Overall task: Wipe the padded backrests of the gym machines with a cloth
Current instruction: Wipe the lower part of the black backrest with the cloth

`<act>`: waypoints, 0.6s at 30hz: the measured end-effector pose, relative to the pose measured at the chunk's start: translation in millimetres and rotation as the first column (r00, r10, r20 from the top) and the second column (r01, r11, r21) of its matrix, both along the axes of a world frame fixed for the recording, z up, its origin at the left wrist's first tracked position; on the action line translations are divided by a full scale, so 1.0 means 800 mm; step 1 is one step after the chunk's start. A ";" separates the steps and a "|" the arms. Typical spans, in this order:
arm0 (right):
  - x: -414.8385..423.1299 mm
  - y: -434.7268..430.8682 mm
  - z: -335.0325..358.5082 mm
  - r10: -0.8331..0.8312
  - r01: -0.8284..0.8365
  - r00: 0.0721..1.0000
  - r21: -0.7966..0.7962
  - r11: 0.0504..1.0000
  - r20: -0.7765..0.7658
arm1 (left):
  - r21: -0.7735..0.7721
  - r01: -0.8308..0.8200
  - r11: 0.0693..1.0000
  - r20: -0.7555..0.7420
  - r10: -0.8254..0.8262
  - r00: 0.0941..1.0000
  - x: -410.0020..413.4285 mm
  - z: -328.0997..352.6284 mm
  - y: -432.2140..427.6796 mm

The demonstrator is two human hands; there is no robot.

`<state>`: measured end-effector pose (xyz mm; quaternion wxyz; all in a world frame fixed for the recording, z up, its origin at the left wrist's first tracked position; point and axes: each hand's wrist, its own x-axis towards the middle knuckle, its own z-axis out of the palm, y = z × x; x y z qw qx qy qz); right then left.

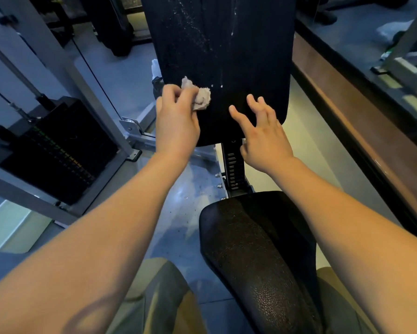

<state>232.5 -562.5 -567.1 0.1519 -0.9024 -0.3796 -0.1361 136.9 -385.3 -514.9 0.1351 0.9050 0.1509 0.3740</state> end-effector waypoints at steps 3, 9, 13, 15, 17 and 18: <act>0.001 -0.001 0.000 -0.004 0.004 1.000 0.000 1.000 0.005 | 0.181 0.043 0.983 -0.127 -0.020 0.992 -0.003 -0.028 -0.008; 0.001 -0.003 0.003 0.007 -0.007 1.000 -0.012 1.000 0.002 | 0.102 0.158 0.982 -0.173 -0.139 0.975 -0.021 -0.029 -0.010; 0.001 -0.003 0.003 -0.009 0.009 1.000 -0.022 1.000 -0.008 | 0.158 0.140 0.977 0.015 -0.144 0.989 0.030 0.031 -0.013; 0.003 -0.004 0.004 -0.004 0.004 1.000 -0.037 0.999 -0.017 | 0.240 0.095 0.966 -0.081 -0.077 0.994 0.050 0.036 -0.017; 0.004 -0.006 0.005 0.005 -0.006 1.000 -0.041 0.999 -0.018 | 0.330 0.109 0.938 -0.183 -0.050 0.982 0.050 0.024 -0.015; 0.005 -0.007 0.006 0.009 -0.009 1.000 -0.038 0.999 -0.015 | 0.357 0.130 0.925 -0.222 -0.051 0.974 0.044 0.014 -0.014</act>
